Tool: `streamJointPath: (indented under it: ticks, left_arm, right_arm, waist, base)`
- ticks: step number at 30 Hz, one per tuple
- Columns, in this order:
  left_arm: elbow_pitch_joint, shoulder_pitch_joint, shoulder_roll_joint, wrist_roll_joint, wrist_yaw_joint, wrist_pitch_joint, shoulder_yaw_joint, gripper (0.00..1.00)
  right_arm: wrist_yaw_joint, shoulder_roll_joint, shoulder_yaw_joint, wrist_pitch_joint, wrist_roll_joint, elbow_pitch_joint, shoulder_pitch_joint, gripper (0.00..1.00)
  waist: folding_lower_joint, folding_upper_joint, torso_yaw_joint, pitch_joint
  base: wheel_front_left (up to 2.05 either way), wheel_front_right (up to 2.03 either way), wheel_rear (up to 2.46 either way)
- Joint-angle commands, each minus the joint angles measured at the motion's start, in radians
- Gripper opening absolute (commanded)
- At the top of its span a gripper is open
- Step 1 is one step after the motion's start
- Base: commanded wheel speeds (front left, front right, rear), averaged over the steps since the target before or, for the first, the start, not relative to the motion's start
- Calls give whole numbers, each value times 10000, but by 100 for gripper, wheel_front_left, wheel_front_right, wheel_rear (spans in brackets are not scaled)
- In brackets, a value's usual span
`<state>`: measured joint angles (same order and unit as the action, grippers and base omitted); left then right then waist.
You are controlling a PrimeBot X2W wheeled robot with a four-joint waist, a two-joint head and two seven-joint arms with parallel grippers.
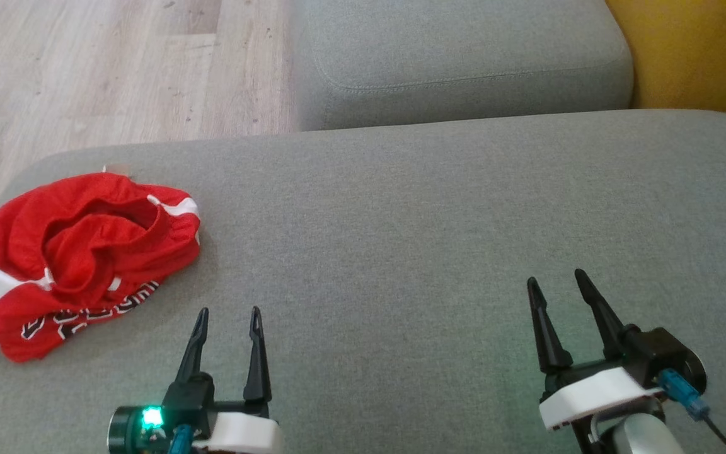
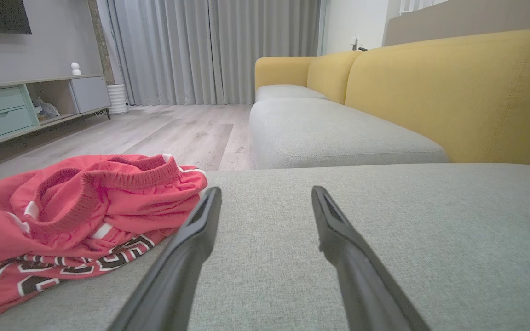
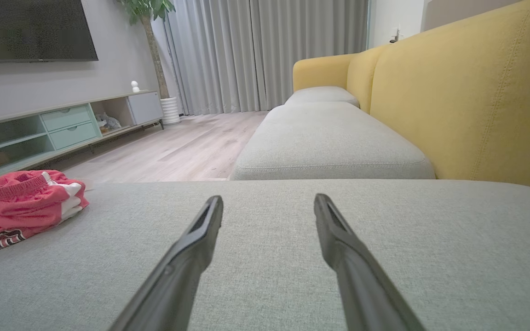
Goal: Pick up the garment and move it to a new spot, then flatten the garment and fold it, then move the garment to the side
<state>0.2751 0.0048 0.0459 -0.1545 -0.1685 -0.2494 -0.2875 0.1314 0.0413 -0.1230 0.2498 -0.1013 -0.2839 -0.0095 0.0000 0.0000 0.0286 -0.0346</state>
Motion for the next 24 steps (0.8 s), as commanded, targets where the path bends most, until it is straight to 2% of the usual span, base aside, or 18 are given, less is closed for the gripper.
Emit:
streamJointPath:
  ticks: [1, 17, 24]
  left_arm:
    - [-268, -545, 43, 72, -97, -124, 317, 100]
    - [-234, -618, 43, -10, -222, -124, 361, 100]
    - [-296, -784, 43, 36, -254, -124, 331, 100]
  right_arm:
    - [-7, 89, -176, 120, 42, 234, -302, 100]
    - [-7, 89, 32, 120, 28, -37, -241, 100]
    - [-7, 89, 128, 120, 2, -69, -184, 100]
  waist:
    - [0, 0, -8, 15]
    - [0, 0, 47, 92]
    - [0, 0, 691, 174]
  base:
    - [0, 0, 0]
    - [0, 0, 0]
    - [0, 0, 0]
